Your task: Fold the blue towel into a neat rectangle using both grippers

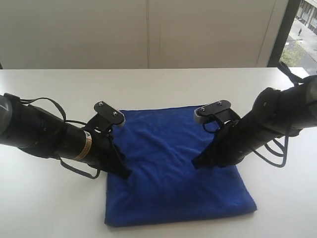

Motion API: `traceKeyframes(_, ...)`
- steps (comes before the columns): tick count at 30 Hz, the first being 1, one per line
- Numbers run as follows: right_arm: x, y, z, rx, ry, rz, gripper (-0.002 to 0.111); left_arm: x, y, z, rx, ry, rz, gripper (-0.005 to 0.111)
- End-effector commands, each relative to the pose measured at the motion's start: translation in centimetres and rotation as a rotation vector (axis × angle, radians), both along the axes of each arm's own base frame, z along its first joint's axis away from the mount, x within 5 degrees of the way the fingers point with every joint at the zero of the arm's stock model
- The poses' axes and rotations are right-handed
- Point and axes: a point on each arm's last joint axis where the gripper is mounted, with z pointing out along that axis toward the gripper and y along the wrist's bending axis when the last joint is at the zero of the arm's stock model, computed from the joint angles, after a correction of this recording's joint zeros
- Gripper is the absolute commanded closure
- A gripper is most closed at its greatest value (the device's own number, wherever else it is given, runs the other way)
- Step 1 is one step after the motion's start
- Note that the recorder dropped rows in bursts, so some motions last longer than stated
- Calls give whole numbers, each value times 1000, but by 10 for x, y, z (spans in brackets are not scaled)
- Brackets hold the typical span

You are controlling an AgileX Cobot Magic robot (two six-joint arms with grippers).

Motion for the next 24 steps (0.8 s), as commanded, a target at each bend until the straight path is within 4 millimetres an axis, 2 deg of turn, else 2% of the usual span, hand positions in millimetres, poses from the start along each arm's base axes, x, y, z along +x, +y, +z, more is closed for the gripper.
traceKeyframes(1, -2, -1, 1, -3, -12, -10, 108, -4, 5, -6, 45, -3, 11, 107)
traceKeyframes(11, -5, -9, 0, -55, 23, -17, 108, 0, 13, -6, 39, 5, 31, 107)
traceKeyframes(13, -5, -9, 6, -47, 5, -22, 108, 2, 8, 5, -6, -10, 7, 107)
traceKeyframes(17, -5, -9, 34, -25, -86, -34, 108, 7, -1, 36, -93, -67, -32, 107)
traceKeyframes(21, -10, -7, 60, 13, -116, -33, 108, 2, -5, 60, -164, -97, -68, 107)
traceKeyframes(24, -18, -6, 70, 26, -95, -13, 108, -7, 1, 66, -176, -90, -42, 107)
